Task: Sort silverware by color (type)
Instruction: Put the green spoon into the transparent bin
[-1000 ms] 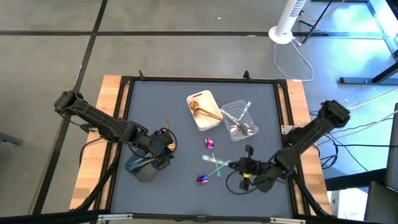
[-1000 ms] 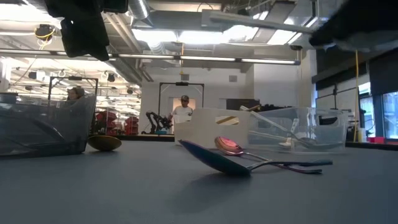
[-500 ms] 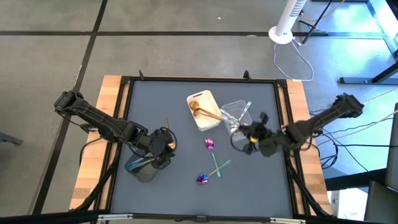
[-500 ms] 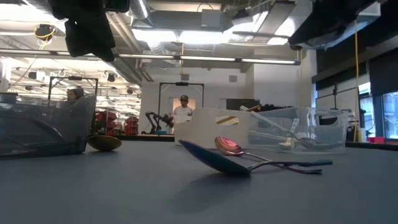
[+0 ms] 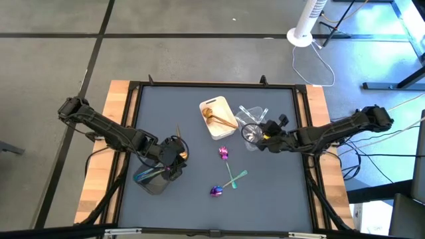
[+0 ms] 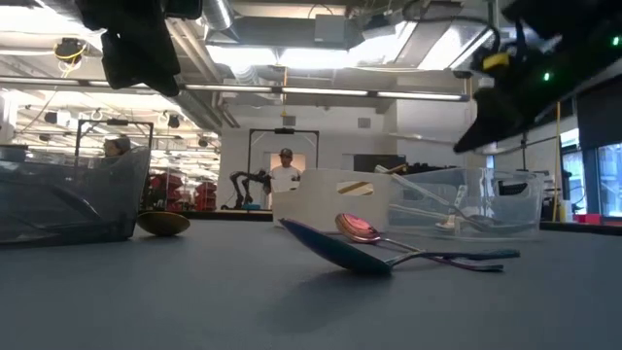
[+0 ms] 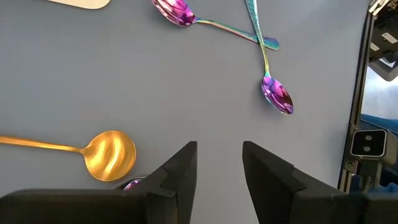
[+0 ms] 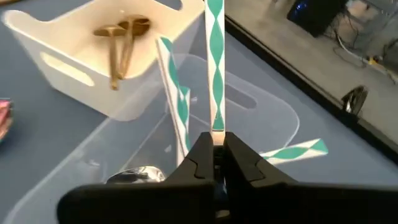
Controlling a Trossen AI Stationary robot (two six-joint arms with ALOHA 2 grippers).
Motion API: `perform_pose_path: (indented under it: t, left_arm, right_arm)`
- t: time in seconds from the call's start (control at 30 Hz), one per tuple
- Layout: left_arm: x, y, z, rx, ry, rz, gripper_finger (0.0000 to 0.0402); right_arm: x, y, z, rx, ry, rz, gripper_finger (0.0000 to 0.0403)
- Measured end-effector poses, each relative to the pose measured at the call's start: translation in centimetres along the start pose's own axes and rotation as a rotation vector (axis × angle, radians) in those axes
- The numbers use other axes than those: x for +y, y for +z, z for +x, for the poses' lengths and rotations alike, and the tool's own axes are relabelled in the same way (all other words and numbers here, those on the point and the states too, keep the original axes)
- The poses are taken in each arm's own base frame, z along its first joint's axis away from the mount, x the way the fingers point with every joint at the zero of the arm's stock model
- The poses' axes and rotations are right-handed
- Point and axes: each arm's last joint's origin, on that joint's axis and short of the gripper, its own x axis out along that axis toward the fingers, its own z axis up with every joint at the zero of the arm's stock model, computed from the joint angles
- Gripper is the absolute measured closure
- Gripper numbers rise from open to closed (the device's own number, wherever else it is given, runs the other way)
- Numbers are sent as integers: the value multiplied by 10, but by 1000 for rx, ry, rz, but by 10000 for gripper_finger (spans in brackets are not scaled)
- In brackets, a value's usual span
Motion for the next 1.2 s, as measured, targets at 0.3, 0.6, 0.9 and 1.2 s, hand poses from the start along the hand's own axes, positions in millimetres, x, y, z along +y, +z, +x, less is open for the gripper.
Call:
perform_pose_path:
  t: [0.3,0.6,0.9,1.2]
  left_arm:
    - [0,0,0,0,0,0,279]
    - [0,0,0,0,0,0,279]
    - [0,0,0,0,0,0,279]
    - [0,0,0,0,0,0,279]
  right_arm:
    - [-9,-20,23,-45,-3,106,401]
    - [-7,-27,28,-69,105,166,398]
    - [-7,-28,28,-59,108,159,376]
    - [-7,-28,28,-59,108,160,369]
